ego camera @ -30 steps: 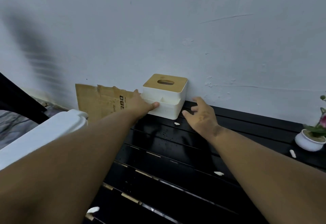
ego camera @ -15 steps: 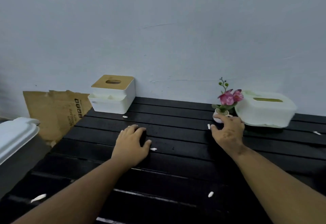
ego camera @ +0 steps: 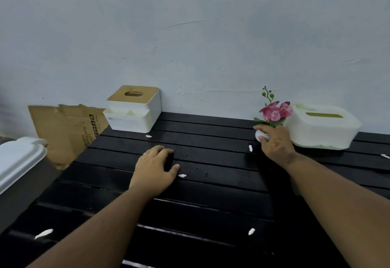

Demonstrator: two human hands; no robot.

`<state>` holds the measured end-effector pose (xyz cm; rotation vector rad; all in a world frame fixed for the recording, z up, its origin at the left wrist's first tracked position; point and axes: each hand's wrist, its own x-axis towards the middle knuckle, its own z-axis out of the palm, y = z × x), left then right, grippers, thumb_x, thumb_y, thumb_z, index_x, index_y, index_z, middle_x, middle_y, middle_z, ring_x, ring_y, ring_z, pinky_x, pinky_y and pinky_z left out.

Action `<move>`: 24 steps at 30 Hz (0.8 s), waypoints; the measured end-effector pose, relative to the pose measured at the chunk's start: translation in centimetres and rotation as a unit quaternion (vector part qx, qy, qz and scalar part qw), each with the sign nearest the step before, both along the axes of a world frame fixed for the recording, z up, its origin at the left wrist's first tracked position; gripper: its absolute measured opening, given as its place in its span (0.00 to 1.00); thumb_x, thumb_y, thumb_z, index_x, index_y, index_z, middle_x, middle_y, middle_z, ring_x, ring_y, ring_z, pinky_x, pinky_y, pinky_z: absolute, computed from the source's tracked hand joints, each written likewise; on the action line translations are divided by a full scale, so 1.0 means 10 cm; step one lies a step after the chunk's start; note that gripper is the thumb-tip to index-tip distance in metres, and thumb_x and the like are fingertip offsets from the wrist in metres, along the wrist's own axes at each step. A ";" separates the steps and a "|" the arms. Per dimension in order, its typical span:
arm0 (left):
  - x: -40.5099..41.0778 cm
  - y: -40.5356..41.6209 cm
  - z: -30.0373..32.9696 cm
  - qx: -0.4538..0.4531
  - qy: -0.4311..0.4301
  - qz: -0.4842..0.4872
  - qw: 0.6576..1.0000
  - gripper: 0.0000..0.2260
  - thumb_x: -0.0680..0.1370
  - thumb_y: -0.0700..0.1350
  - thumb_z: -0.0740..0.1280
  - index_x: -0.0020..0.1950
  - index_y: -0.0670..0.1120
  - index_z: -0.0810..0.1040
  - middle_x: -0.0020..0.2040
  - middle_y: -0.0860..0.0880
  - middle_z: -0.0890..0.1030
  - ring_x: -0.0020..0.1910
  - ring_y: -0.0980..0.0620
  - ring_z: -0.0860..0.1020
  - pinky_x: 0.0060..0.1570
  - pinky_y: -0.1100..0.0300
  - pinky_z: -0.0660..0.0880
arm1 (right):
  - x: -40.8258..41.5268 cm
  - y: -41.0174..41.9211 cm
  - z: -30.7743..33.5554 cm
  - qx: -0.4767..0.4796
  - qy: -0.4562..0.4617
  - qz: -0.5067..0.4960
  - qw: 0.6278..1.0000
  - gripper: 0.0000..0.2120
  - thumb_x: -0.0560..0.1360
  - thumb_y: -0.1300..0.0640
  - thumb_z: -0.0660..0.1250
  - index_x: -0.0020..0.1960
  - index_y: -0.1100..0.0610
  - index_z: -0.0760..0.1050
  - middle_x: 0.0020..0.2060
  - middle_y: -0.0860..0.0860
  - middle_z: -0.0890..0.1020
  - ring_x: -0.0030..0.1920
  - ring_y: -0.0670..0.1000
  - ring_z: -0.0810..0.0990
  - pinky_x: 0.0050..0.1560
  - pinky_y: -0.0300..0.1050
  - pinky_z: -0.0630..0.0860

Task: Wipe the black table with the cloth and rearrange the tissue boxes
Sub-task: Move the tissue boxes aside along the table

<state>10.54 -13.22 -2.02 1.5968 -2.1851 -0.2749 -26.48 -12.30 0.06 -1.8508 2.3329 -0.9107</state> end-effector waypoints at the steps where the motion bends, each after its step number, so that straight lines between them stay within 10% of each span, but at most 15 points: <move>1: 0.00 0.01 0.01 0.002 0.000 -0.001 1.000 0.24 0.76 0.60 0.65 0.69 0.54 0.72 0.71 0.51 0.70 0.71 0.50 0.65 0.71 0.50 0.62 | 0.02 0.01 0.03 -0.002 -0.005 0.007 1.000 0.14 0.71 0.62 0.69 0.56 0.52 0.81 0.48 0.57 0.81 0.50 0.58 0.76 0.59 0.54 0.73; 6: 0.04 0.01 0.12 0.017 0.049 0.001 0.999 0.25 0.76 0.58 0.67 0.69 0.49 0.72 0.67 0.52 0.74 0.67 0.51 0.70 0.67 0.54 0.66 | 0.22 -0.02 0.28 0.034 -0.060 0.040 0.997 0.15 0.73 0.75 0.65 0.59 0.69 0.77 0.54 0.67 0.80 0.55 0.67 0.78 0.50 0.45 0.72; 11: 0.41 -0.15 0.21 -0.005 0.038 0.019 0.999 0.25 0.76 0.57 0.67 0.70 0.47 0.72 0.67 0.51 0.75 0.67 0.50 0.71 0.64 0.53 0.68 | 0.72 -0.25 0.37 0.001 -0.049 0.080 0.996 0.15 0.71 0.74 0.68 0.57 0.68 0.80 0.54 0.61 0.82 0.55 0.55 0.79 0.47 0.23 0.68; 16: 0.60 -0.19 0.01 0.007 0.013 0.018 1.000 0.26 0.76 0.58 0.66 0.70 0.47 0.71 0.70 0.51 0.72 0.70 0.51 0.67 0.70 0.54 0.63 | 1.49 -0.71 0.31 -0.004 -0.062 0.160 0.985 0.14 0.72 0.67 0.70 0.56 0.59 0.82 0.56 0.56 0.82 0.59 0.54 0.79 0.61 0.32 0.65; 24: 0.61 -0.28 -0.11 -0.031 0.027 0.015 0.999 0.23 0.73 0.60 0.65 0.63 0.48 0.73 0.63 0.51 0.73 0.65 0.49 0.69 0.66 0.53 0.66 | 2.41 -1.34 0.11 0.008 -0.012 0.244 0.970 0.14 0.72 0.72 0.68 0.58 0.68 0.79 0.57 0.62 0.80 0.59 0.58 0.78 0.50 0.15 0.59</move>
